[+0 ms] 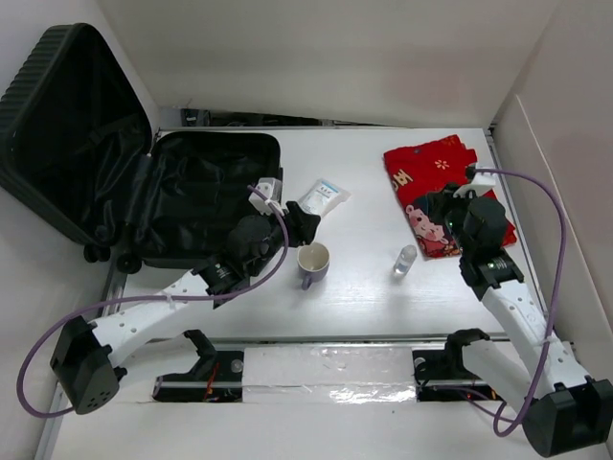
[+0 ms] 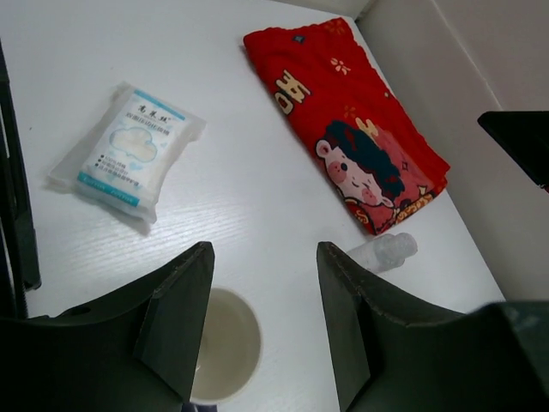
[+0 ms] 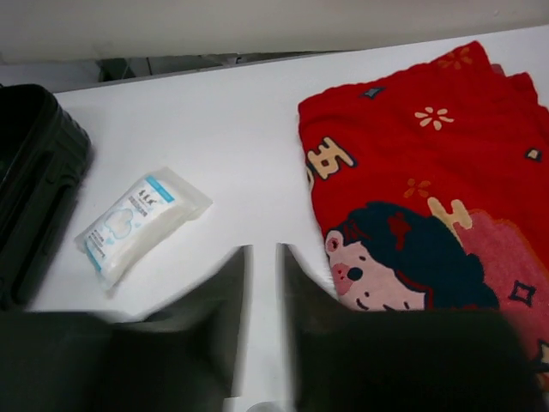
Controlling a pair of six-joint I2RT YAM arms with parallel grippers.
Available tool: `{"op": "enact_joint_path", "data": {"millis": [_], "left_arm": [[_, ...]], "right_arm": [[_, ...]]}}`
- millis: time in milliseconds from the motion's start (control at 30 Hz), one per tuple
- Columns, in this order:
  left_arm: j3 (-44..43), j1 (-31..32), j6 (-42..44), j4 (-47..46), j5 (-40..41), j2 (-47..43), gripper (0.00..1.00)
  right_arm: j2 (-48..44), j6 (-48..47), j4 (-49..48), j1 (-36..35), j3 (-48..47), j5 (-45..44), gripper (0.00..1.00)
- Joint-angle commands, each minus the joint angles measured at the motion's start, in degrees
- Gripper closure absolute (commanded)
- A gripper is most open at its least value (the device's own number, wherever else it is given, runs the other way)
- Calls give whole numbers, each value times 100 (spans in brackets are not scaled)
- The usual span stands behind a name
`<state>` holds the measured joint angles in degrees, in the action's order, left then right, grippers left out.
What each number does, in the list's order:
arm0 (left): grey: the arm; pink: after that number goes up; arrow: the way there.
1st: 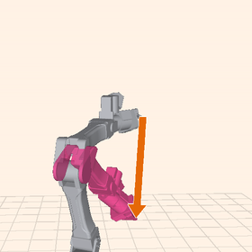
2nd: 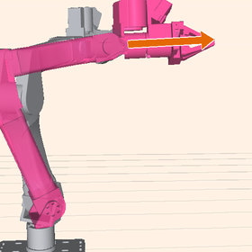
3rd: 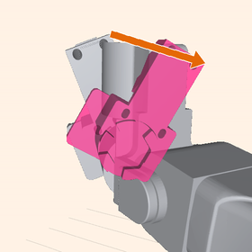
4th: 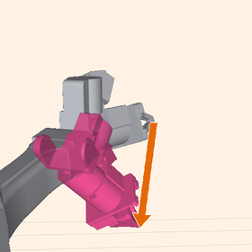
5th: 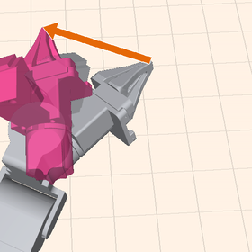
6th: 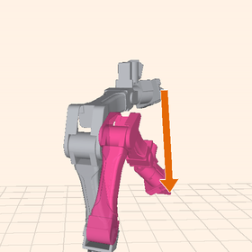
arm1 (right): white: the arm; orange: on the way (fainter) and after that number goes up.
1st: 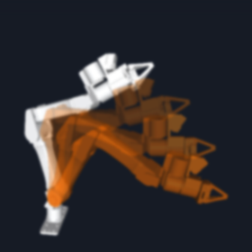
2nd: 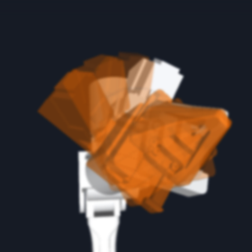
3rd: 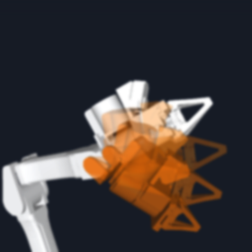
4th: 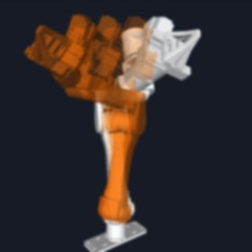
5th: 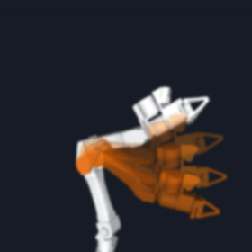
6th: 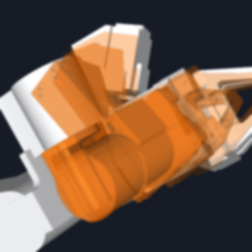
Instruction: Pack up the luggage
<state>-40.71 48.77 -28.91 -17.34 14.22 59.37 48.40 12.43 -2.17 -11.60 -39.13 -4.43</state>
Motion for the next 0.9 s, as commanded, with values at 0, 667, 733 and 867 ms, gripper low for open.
{"op": "enact_joint_path", "data": {"millis": [0, 667, 733, 867], "left_arm": [[-77, 27, -142, 599, 81, -303, 52], [-833, 580, -485, 3203, 1066, 863, 51], [-930, 581, -476, 3202, 1205, 1075, 51], [-992, 633, -520, 3194, 1548, 1593, 53]], "right_arm": [[-59, -82, -319, 43, -77, 320, 85], [117, -258, -345, -62, -165, 864, 58], [126, -267, -328, -114, -165, 917, 58], [126, -276, -327, -115, -173, 987, 58]]}}
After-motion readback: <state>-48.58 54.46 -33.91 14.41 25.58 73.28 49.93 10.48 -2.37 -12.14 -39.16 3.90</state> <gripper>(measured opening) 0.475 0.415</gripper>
